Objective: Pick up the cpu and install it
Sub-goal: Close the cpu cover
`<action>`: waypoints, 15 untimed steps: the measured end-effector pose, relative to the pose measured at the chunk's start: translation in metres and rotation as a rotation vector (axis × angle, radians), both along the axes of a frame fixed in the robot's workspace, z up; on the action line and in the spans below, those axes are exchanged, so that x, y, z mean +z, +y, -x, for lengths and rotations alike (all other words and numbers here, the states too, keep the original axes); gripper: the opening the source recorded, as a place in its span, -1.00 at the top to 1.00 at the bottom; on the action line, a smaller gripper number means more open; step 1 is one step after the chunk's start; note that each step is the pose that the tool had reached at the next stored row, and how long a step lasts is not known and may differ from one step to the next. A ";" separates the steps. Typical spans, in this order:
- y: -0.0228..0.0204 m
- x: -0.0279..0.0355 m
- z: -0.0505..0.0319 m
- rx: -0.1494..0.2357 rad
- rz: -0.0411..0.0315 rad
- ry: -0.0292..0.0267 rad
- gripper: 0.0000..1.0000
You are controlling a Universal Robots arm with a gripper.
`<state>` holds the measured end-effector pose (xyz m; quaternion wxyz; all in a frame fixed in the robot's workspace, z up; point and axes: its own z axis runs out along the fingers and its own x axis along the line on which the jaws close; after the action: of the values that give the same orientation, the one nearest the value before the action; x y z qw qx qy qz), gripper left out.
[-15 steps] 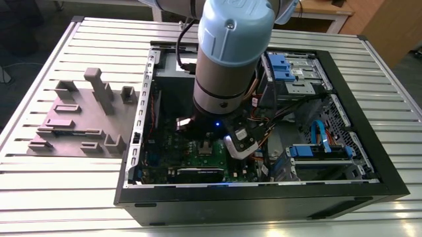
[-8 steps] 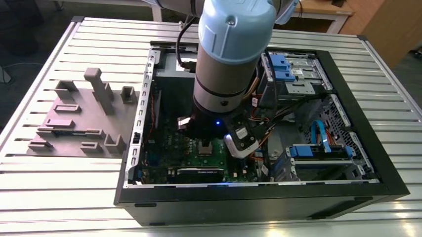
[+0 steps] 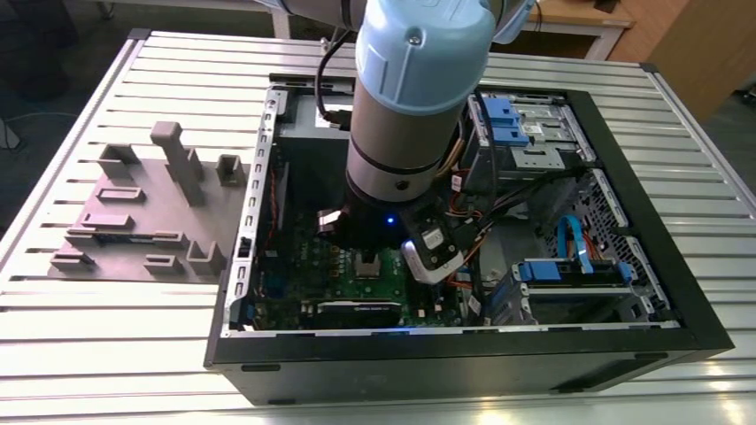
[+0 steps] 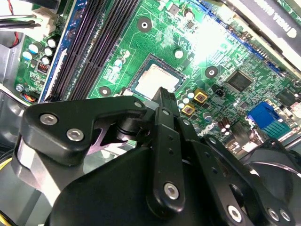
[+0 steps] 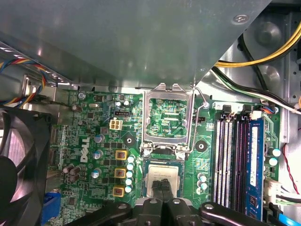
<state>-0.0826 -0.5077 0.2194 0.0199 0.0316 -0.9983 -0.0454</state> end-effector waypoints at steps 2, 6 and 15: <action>0.0000 0.0000 0.0000 0.000 0.0000 0.0001 0.79; 0.0000 0.0000 0.0000 0.001 0.0001 0.0001 0.79; 0.0000 0.0209 0.0000 0.003 0.0002 -0.0099 0.79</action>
<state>-0.0826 -0.5077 0.2404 0.0150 0.0334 -0.9983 -0.0451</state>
